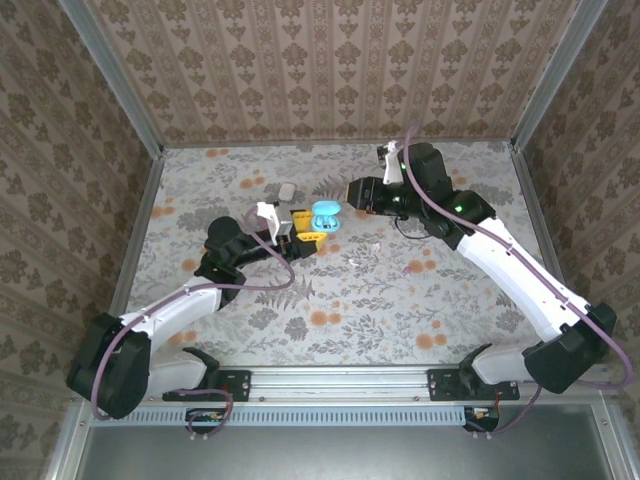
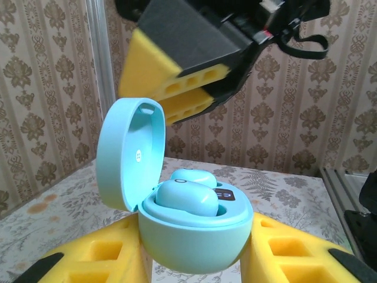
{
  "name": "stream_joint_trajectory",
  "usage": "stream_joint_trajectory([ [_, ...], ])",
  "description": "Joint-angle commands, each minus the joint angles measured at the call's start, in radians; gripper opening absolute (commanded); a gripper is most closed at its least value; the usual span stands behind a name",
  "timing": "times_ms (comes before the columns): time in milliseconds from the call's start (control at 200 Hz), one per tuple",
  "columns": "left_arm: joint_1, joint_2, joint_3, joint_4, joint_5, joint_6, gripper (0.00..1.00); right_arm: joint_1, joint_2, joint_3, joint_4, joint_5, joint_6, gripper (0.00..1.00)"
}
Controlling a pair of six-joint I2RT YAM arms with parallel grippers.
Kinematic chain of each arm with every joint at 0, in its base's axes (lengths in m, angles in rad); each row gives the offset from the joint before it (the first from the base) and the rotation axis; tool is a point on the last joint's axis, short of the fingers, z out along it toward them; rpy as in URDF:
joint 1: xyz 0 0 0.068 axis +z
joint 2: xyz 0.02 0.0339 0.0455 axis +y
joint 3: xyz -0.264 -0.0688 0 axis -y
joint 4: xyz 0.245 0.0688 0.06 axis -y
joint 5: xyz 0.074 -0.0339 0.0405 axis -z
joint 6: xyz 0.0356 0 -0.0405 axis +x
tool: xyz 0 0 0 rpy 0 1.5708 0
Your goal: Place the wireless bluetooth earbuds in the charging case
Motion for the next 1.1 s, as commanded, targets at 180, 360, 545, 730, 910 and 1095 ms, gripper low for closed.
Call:
stream_joint_trajectory([
  [180,-0.012,0.013,0.046,-0.031,0.039,0.031,0.37,-0.006,0.123,0.087,0.018,-0.237,0.027,0.4],
  [360,-0.01,0.011,0.044,-0.04,-0.002,0.037,0.37,-0.006,0.091,0.038,0.016,-0.291,0.009,0.41],
  [545,-0.01,0.02,0.047,-0.027,-0.023,0.032,0.37,-0.005,0.036,-0.03,0.017,-0.31,0.005,0.42],
  [730,-0.01,0.017,0.044,-0.014,-0.033,0.027,0.37,-0.009,-0.038,-0.114,0.049,-0.305,0.041,0.45],
  [910,-0.012,0.011,0.041,0.014,-0.055,0.011,0.38,-0.015,-0.064,-0.229,0.263,-0.379,0.223,0.56],
  [1095,-0.012,0.011,0.038,0.07,-0.071,-0.025,0.38,-0.014,-0.053,-0.291,0.418,-0.399,0.368,0.61],
])
